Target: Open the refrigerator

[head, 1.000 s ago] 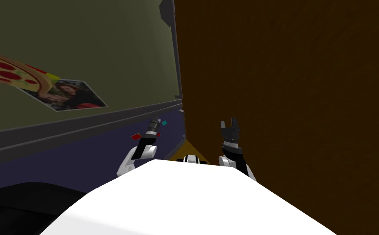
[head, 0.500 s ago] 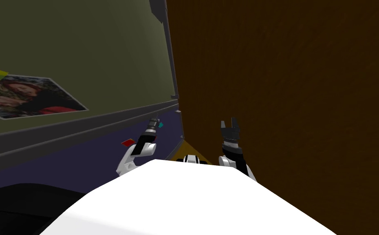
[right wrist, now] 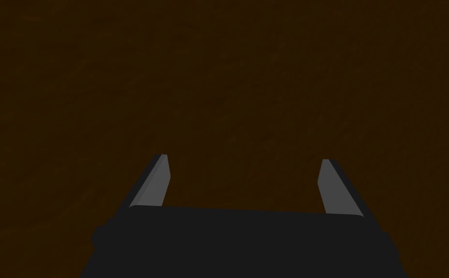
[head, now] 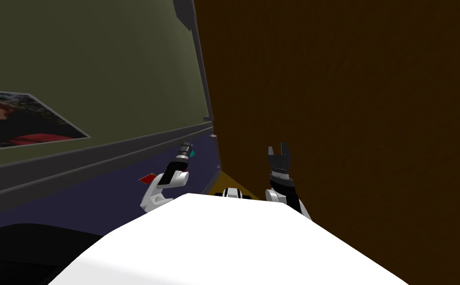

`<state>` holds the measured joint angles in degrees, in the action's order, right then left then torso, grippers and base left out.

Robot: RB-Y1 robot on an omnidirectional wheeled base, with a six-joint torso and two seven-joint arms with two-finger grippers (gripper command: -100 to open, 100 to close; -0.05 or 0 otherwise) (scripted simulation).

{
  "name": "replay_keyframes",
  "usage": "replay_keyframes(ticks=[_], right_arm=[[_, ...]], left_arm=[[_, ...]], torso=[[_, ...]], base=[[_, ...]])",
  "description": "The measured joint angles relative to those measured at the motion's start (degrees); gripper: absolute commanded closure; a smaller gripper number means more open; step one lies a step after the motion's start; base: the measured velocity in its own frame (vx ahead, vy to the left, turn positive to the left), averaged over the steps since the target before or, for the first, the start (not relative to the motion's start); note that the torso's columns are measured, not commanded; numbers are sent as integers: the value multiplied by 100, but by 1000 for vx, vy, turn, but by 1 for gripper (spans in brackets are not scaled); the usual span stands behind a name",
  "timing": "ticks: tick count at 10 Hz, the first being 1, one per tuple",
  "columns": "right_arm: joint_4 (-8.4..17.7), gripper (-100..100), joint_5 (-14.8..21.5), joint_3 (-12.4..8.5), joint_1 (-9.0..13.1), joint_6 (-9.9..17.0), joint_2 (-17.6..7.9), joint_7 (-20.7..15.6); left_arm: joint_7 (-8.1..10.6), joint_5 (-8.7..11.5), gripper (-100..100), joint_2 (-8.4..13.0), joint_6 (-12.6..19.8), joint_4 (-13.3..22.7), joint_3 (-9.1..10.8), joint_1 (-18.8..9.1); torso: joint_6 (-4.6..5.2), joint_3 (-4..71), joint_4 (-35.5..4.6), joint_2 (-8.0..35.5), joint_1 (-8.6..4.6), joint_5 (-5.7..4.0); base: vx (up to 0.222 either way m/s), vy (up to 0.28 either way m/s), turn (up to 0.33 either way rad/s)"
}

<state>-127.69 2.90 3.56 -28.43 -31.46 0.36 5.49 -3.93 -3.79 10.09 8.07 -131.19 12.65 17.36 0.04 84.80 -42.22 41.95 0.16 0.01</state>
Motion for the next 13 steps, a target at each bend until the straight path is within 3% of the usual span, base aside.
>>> replay_keyframes(ticks=[13], right_arm=[[0, 0, 0, 0, 0, 0, -1, 0]], left_arm=[[-281, 88, -100, -136, 1901, -109, 471, -612]], torso=[[41, 96, 47, -147, 84, 29]], base=[[-6, 32, -167]])
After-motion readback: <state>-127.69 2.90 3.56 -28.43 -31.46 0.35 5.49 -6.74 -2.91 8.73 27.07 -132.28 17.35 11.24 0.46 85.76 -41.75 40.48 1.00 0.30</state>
